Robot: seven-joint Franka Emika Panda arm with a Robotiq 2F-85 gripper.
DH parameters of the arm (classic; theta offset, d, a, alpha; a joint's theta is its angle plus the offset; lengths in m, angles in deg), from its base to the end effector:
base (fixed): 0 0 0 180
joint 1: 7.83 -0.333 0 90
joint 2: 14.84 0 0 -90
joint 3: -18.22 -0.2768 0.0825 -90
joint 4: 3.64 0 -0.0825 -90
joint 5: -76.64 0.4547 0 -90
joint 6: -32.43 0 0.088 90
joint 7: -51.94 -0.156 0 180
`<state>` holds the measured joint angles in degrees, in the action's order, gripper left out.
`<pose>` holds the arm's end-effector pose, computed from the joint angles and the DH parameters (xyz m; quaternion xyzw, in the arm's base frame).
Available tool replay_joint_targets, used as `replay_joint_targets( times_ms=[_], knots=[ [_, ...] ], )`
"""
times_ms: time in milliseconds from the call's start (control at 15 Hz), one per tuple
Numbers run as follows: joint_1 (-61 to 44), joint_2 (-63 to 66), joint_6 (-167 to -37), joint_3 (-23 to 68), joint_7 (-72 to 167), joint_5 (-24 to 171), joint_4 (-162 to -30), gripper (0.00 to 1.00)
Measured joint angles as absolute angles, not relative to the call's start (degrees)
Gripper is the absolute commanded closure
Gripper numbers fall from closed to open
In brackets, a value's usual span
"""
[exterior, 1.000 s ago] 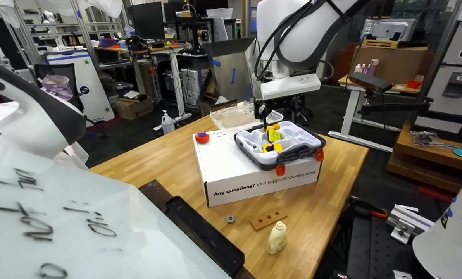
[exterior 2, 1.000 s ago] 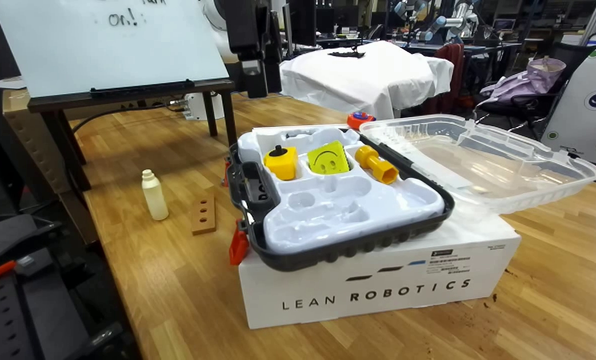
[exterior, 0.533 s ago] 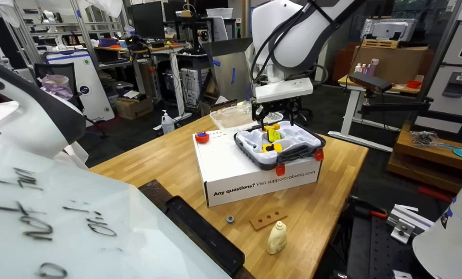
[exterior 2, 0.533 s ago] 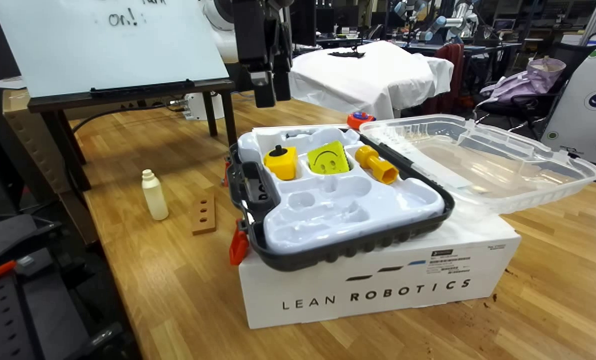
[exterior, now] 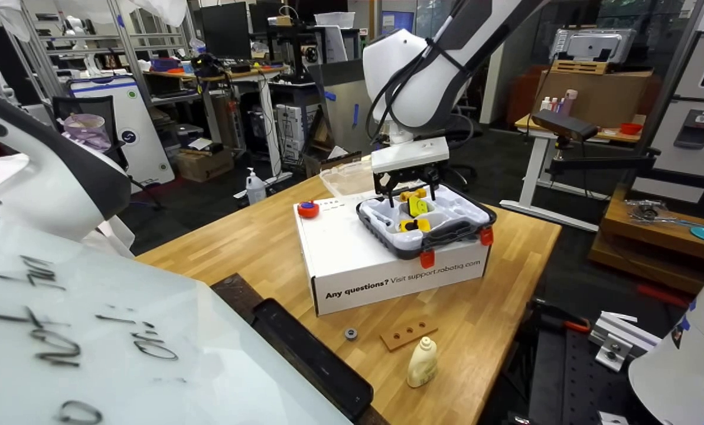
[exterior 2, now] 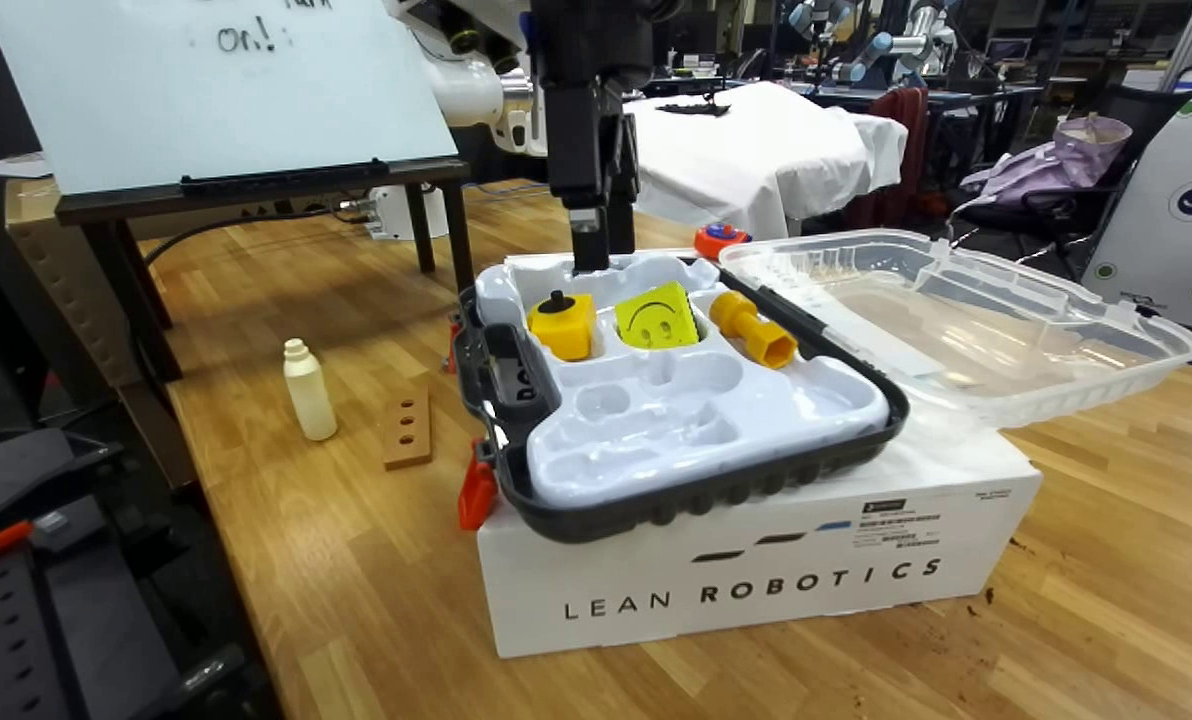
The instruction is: Remove the yellow eraser from the case and place it on top of the white box
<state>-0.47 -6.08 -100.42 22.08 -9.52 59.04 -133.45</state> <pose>0.5462 -0.1267 0.1457 0.8595 -0.4962 0.0026 0.1224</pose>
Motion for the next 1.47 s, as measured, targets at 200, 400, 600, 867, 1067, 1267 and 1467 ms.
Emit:
replay_joint_targets(
  times_ms=[200,400,600,867,1067,1267,1467],
  knots=[
    [-1.36,-3.79,-100.43,24.39,-10.32,57.49,-131.79,0.0],
    [-2.19,-2.93,-100.41,25.85,-10.38,56.7,-130.38,0.0],
    [-3.06,-2.36,-100.39,26.64,-10.38,56.66,-129.54,0.0],
    [-3.55,-2.02,-100.35,27.53,-10.39,56.62,-129.48,0.0],
    [-3.58,-2.03,-100.3,28.04,-10.39,56.62,-129.48,0.0],
    [-3.66,-2.29,-100.18,28.11,-10.38,56.74,-129.68,0.0],
    [-3.87,-2.77,-100.05,28.11,-10.38,56.77,-130.4,0.0]
  ],
)
